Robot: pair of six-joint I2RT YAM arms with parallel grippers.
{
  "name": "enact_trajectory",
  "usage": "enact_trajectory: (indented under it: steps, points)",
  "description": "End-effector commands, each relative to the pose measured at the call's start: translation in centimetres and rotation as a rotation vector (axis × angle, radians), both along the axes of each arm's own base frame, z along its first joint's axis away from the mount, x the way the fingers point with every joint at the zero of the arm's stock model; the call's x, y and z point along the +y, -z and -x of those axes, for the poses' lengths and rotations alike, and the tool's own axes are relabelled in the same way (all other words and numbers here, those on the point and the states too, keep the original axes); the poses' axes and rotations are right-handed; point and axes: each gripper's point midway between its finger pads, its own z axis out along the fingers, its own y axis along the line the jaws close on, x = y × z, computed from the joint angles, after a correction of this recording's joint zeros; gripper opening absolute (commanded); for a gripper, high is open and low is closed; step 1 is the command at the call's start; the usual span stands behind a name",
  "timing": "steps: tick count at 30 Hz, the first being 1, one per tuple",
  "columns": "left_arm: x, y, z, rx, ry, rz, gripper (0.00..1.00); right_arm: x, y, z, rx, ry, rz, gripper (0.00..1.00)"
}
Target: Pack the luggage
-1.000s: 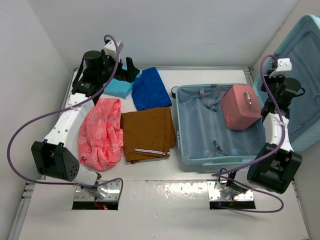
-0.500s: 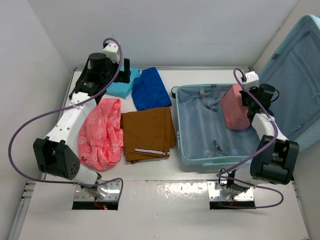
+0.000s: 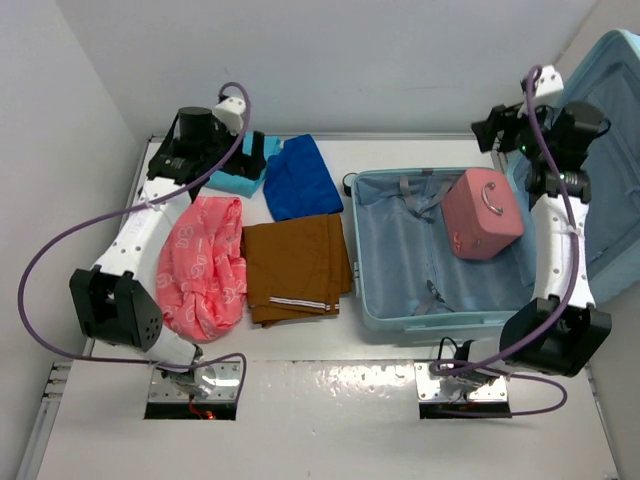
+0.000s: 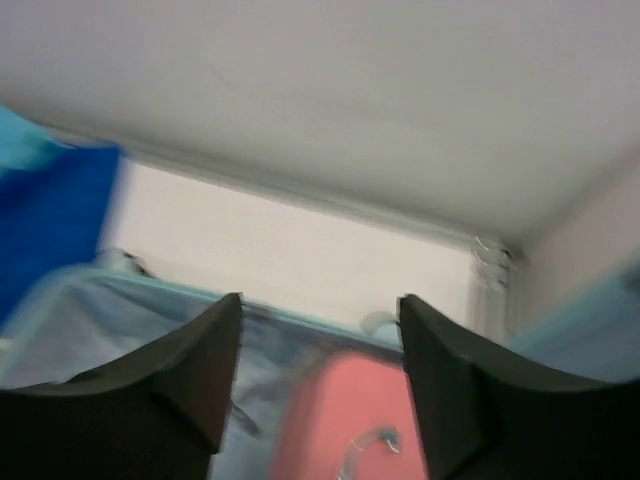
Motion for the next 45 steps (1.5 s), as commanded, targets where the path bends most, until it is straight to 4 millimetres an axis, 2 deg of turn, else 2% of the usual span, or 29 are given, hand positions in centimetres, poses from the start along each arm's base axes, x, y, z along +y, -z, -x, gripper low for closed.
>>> enact_trajectory:
  steps: [1, 2, 3, 4, 5, 6, 7, 8, 9, 12, 14, 16, 21, 24, 25, 27, 28, 31, 36, 37, 38, 40, 41, 43, 44, 45]
  points:
    - [-5.4, 1.5, 3.8, 0.091, 0.514, -0.047, 0.99, 8.7, -2.5, 3.0, 0.121, -0.365, -0.262, 0.7]
    - [-6.0, 4.6, 3.7, 0.186, 0.581, -0.049, 0.99, 9.7, -1.2, 3.7, 0.196, -0.389, -0.302, 0.73]
    - [-6.5, 5.8, 4.1, 0.233, 0.641, -0.043, 0.99, 10.4, -0.7, 3.9, 0.219, -0.415, -0.315, 0.75]
    - [-6.5, 7.7, 5.5, 0.313, 0.727, -0.07, 0.99, 12.1, -0.2, 4.9, 0.256, -0.492, -0.352, 0.77]
    - [-6.8, 7.2, 5.1, 0.309, 0.786, -0.063, 0.99, 13.0, 0.5, 5.4, 0.284, -0.518, -0.352, 0.87]
    - [-6.7, 9.2, 5.2, 0.372, 0.863, -0.094, 0.99, 14.3, 1.6, 6.6, 0.327, -0.569, -0.374, 0.88]
    - [-6.5, 11.1, 5.6, 0.431, 0.889, -0.095, 0.99, 14.4, 1.8, 6.8, 0.333, -0.571, -0.378, 0.88]
    - [-6.2, 10.9, 4.3, 0.418, 0.877, -0.134, 0.99, 14.9, 2.5, 7.4, 0.359, -0.591, -0.373, 0.88]
    - [-6.1, 12.6, 3.4, 0.446, 0.878, -0.145, 0.99, 15.3, 3.0, 8.0, 0.378, -0.598, -0.38, 0.9]
    - [-5.4, 13.8, 1.6, 0.405, 0.914, -0.217, 0.99, 15.9, 3.7, 8.8, 0.411, -0.623, -0.38, 0.9]
    - [-5.2, 15.6, 1.6, 0.415, 0.98, -0.253, 0.99, 16.0, 4.0, 9.2, 0.433, -0.627, -0.385, 0.9]
    - [-5.4, 16.5, 1.8, 0.416, 1.031, -0.252, 0.99, 15.9, 4.2, 9.3, 0.431, -0.636, -0.364, 0.9]
    - [-4.8, 20.2, 3.6, 0.49, 1.133, -0.207, 0.99, 15.7, 4.5, 9.5, 0.449, -0.64, -0.356, 0.9]
    - [-4.7, 21.6, 4.3, 0.52, 1.15, -0.197, 0.99, 15.7, 4.5, 9.5, 0.455, -0.643, -0.35, 0.9]
    - [-4.4, 22.7, 4.7, 0.548, 1.149, -0.199, 0.99, 15.6, 4.4, 9.5, 0.456, -0.644, -0.35, 0.9]
    - [-4.4, 23.6, 4.2, 0.545, 1.121, -0.209, 0.99, 15.7, 4.5, 9.6, 0.469, -0.65, -0.358, 0.9]
    - [-4.2, 24.5, 4.6, 0.566, 1.113, -0.209, 0.99, 15.7, 4.4, 9.5, 0.465, -0.655, -0.355, 0.9]
    - [-3.8, 25.6, 4.5, 0.573, 1.099, -0.228, 0.99, 15.8, 4.4, 9.5, 0.476, -0.667, -0.365, 0.91]
    - [-5.1, 26.2, 5.5, 0.584, 1.155, -0.239, 0.99, 16.1, 4.2, 9.2, 0.477, -0.685, -0.385, 0.91]
    - [-5.4, 26.5, 6.2, 0.589, 1.185, -0.245, 0.96, 16.3, 4.2, 9.3, 0.484, -0.693, -0.396, 0.91]
    - [-5.5, 26.7, 6.6, 0.595, 1.189, -0.231, 0.83, 16.3, 4.2, 9.2, 0.48, -0.692, -0.395, 0.91]
    - [-5.7, 26.4, 7.3, 0.585, 1.206, -0.24, 0.64, 16.5, 4.0, 9.2, 0.476, -0.702, -0.419, 0.91]
    - [-6.1, 25.4, 7.1, 0.543, 1.219, -0.262, 0.48, 16.6, 3.9, 9.0, 0.464, -0.712, -0.419, 0.91]
    - [-6.1, 24.2, 7.1, 0.51, 1.221, -0.278, 0.34, 17.1, 3.7, 9.2, 0.464, -0.736, -0.436, 0.91]
    - [-6.2, 22.6, 6.7, 0.461, 1.214, -0.299, 0.22, 17.3, 3.5, 9.0, 0.448, -0.747, -0.43, 0.92]
    - [-6.2, 21.7, 6.6, 0.438, 1.21, -0.309, 0.18, 17.7, 3.4, 9.0, 0.444, -0.768, -0.432, 0.92]
